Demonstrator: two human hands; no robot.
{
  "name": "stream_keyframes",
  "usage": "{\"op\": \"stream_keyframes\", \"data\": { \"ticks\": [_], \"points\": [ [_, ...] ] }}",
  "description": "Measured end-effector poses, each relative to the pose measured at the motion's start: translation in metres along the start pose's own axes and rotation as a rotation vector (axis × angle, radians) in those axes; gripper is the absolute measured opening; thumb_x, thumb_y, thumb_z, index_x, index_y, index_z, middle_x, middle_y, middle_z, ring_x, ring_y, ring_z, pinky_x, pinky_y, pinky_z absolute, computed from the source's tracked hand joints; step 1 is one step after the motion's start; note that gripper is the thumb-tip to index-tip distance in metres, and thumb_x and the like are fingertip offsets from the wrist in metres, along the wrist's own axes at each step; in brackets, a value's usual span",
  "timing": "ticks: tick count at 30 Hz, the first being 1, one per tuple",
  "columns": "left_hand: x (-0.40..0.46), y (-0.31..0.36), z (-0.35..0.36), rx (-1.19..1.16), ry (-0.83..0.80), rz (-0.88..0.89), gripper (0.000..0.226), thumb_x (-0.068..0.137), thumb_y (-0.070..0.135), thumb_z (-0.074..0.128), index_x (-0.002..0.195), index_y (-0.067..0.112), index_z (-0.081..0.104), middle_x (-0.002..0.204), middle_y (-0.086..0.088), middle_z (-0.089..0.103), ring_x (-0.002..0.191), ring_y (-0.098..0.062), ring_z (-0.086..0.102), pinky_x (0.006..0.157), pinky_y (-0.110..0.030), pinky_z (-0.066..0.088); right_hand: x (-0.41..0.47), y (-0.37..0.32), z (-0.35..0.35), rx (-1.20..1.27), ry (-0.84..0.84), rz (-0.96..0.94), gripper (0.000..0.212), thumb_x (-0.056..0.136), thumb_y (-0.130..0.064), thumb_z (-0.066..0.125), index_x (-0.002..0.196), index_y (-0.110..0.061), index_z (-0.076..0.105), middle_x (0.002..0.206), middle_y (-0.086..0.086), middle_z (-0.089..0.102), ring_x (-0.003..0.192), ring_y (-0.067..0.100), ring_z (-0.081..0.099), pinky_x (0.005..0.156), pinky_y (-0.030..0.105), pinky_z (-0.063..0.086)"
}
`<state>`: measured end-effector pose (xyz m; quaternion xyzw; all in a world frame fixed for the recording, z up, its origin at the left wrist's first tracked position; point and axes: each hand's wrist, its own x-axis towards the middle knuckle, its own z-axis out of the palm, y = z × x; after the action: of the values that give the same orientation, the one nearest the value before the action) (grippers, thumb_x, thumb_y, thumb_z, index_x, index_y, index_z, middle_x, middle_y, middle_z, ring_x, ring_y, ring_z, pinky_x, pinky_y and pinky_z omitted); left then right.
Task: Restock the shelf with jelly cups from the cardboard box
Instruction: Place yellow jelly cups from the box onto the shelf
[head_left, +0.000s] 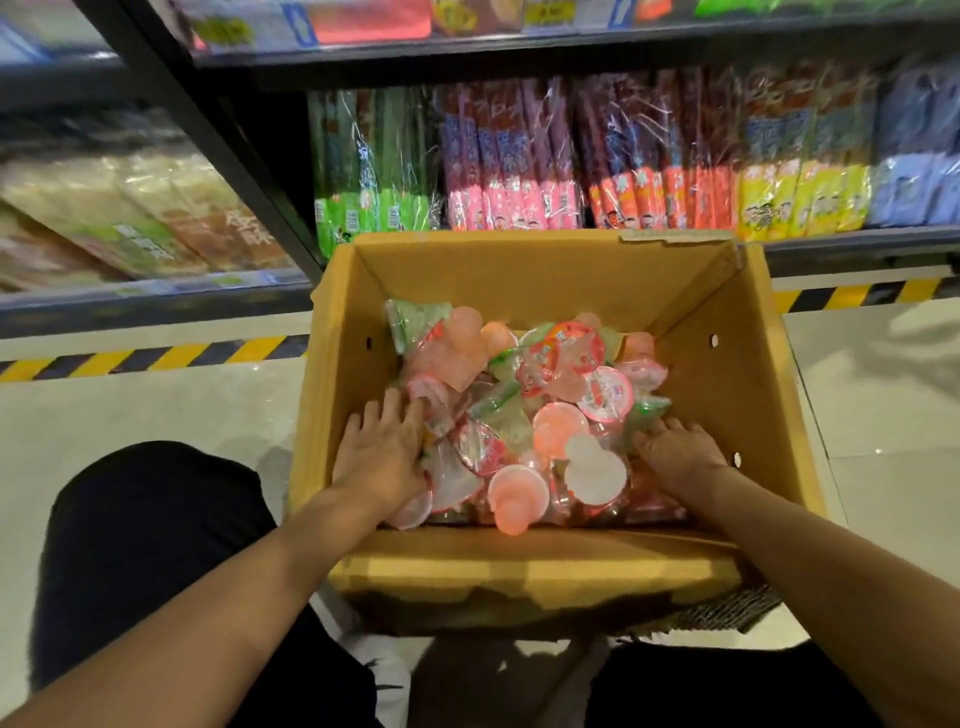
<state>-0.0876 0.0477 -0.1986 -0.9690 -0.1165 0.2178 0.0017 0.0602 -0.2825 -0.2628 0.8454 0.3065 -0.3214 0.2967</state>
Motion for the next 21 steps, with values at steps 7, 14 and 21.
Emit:
{"op": "stream_keyframes", "data": {
  "ticks": [7, 14, 21],
  "points": [
    [-0.011, 0.006, -0.002, -0.030, 0.067, -0.009, 0.077, 0.080, 0.051, 0.063, 0.144, 0.022, 0.032, 0.135, -0.007, 0.040, 0.115, -0.028, 0.046, 0.095, -0.040, 0.043, 0.013, 0.002, 0.013, -0.009, 0.012, 0.002, 0.061, 0.096, -0.020, 0.057, 0.151, -0.022, 0.031, 0.154, 0.007, 0.040, 0.139, 0.027, 0.041, 0.115, 0.040, 0.033],
    [-0.017, 0.015, -0.012, -0.038, 0.124, 0.051, 0.055, 0.080, 0.049, 0.060, 0.125, 0.019, 0.054, 0.119, -0.005, 0.057, 0.102, -0.030, 0.056, 0.081, -0.042, 0.048, 0.013, 0.004, 0.008, -0.054, 0.080, 0.003, 0.045, 0.100, -0.019, 0.050, 0.144, -0.019, 0.042, 0.144, 0.007, 0.053, 0.131, 0.025, 0.051, 0.109, 0.037, 0.037],
    [-0.033, 0.027, -0.069, -0.121, 0.194, 0.055, 0.045, 0.087, 0.050, 0.059, 0.121, 0.021, 0.052, 0.118, -0.002, 0.055, 0.103, -0.026, 0.056, 0.085, -0.040, 0.047, -0.021, 0.012, -0.050, 0.013, 0.174, -0.014, 0.049, 0.097, -0.036, 0.057, 0.141, -0.021, 0.042, 0.138, 0.008, 0.056, 0.129, 0.028, 0.051, 0.106, 0.039, 0.042]
  ]
}}
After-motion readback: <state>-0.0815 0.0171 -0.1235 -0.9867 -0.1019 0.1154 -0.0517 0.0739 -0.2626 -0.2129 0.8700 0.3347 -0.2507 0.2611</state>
